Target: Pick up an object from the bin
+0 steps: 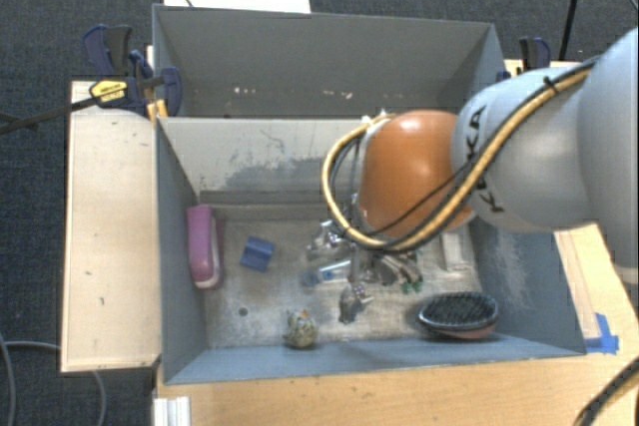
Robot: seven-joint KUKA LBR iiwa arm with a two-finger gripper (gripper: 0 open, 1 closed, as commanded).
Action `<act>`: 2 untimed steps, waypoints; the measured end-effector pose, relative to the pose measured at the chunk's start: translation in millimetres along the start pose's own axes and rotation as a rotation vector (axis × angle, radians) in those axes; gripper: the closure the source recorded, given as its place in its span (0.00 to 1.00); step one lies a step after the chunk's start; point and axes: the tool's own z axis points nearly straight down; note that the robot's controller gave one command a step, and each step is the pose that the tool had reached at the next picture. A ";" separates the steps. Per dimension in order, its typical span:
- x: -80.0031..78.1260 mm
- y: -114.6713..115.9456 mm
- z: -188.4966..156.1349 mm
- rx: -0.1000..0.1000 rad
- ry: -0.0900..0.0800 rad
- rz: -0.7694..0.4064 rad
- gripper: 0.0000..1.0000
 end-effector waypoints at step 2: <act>-4.9 -21.2 35.1 -0.001 -0.012 0.170 1.00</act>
Offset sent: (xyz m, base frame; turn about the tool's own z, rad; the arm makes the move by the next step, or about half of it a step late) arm 0.0077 -0.0198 -0.0384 0.1670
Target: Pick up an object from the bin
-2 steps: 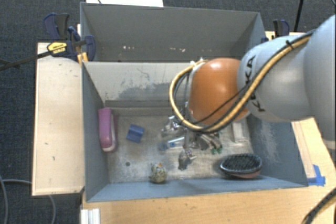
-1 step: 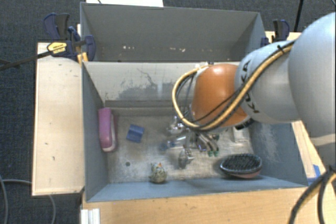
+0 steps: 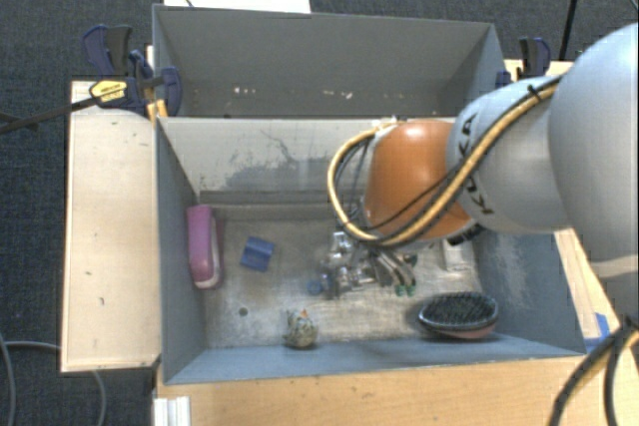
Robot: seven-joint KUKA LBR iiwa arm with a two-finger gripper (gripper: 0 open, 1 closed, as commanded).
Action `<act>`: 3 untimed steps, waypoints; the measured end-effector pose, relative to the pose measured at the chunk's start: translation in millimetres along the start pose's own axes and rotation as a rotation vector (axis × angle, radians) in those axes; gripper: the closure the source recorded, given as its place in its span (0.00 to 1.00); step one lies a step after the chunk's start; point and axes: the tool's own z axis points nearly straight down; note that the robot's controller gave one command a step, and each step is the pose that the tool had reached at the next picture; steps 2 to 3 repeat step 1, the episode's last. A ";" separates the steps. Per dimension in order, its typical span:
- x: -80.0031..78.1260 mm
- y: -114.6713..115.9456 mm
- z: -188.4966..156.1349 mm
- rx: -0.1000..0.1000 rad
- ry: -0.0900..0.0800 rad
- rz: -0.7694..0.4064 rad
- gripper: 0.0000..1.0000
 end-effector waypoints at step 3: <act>0.5 12.4 -151.5 0.001 0.000 -0.153 1.00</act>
Offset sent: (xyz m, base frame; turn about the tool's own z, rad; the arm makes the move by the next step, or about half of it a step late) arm -0.0051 0.0111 0.1470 -0.1524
